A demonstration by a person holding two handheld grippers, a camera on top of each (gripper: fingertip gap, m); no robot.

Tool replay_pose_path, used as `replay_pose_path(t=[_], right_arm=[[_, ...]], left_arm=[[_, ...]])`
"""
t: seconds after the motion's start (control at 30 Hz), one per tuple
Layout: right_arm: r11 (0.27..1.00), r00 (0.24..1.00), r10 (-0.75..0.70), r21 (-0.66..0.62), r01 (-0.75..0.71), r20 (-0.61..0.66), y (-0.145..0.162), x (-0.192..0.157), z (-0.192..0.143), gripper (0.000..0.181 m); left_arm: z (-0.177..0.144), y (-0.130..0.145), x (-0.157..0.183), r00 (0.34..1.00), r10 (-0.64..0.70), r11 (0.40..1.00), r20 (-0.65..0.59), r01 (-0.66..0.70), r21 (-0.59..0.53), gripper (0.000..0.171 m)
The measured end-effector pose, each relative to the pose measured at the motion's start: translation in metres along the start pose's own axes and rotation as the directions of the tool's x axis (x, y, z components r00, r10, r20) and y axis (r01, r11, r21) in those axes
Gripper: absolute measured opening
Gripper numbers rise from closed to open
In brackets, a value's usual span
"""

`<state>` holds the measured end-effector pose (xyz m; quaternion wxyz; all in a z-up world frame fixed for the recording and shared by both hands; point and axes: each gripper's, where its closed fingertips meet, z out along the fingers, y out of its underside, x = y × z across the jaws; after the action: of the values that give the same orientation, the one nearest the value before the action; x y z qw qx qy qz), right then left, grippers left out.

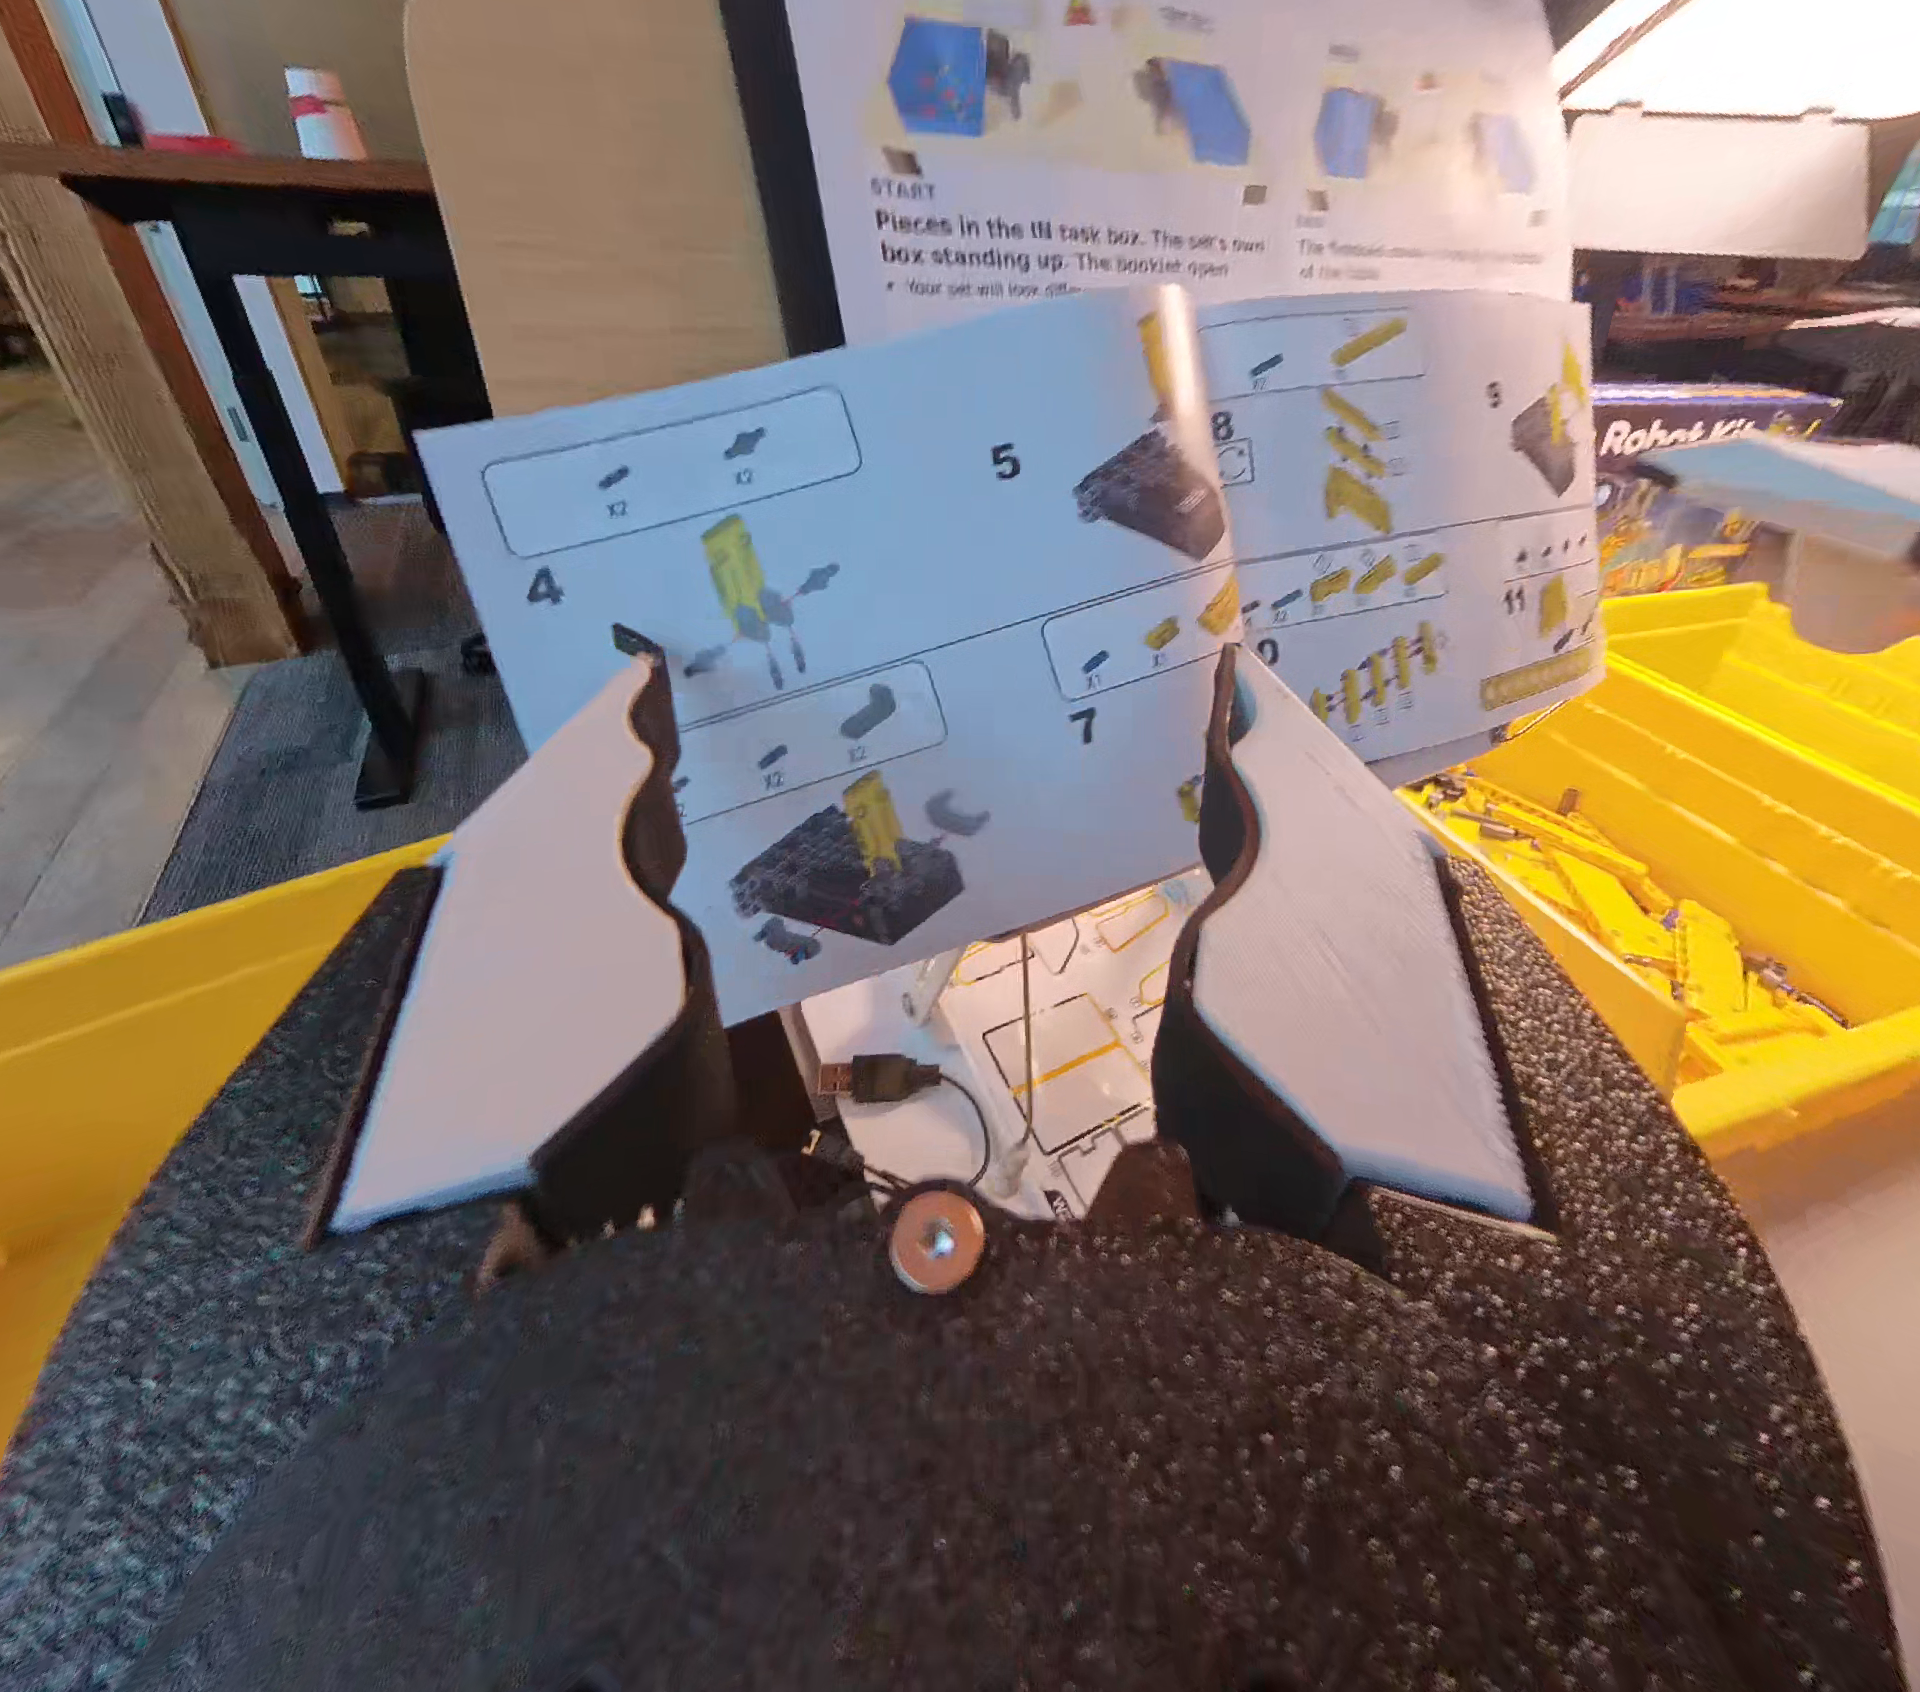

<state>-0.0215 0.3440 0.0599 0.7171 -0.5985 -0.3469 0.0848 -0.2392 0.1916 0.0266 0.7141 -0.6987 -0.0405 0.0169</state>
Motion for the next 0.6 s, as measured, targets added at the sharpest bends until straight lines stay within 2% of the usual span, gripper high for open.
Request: replay_pose_path(t=[0.13, 0.27, 0.37, 0.47, 0.6], right_arm=[[0.993, 0.987, 0.052, 0.095, -0.067, 0.154, -0.029, -0.055, -0.020, 0.071], [0.999, 0.971, 0.034, 0.007, -0.037, 0.236, 0.001, -0.095, -0.002, 0.073], [0.999, 0.978, 0.026, -0.023, -0.021, 0.208, 0.026, -0.092, 0.012, 0.071], [1.000, 0.987, -0.005, 0.020, 0.002, 0.162, 0.027, -0.080, 0.015, 0.072], [1.000, 0.988, 0.002, 0.015, -0.004, 0.155, 0.031, -0.067, 0.017, 0.073]], left_arm=[[0.008, 0.012, 0.003, 0.995, 0.092, 0.995, 0.045, -0.091, -0.033, 0.112], [0.005, 0.010, 0.020, 0.984, 0.163, 0.986, 0.076, -0.164, 0.007, 0.111], [0.009, 0.025, 0.025, 0.985, 0.160, 0.986, 0.068, -0.157, -0.048, 0.115], [0.015, 0.040, 0.021, 0.984, 0.159, 0.984, 0.083, -0.151, -0.092, 0.116], [0.020, 0.046, 0.017, 0.983, 0.149, 0.985, 0.107, -0.138, -0.105, 0.100]])
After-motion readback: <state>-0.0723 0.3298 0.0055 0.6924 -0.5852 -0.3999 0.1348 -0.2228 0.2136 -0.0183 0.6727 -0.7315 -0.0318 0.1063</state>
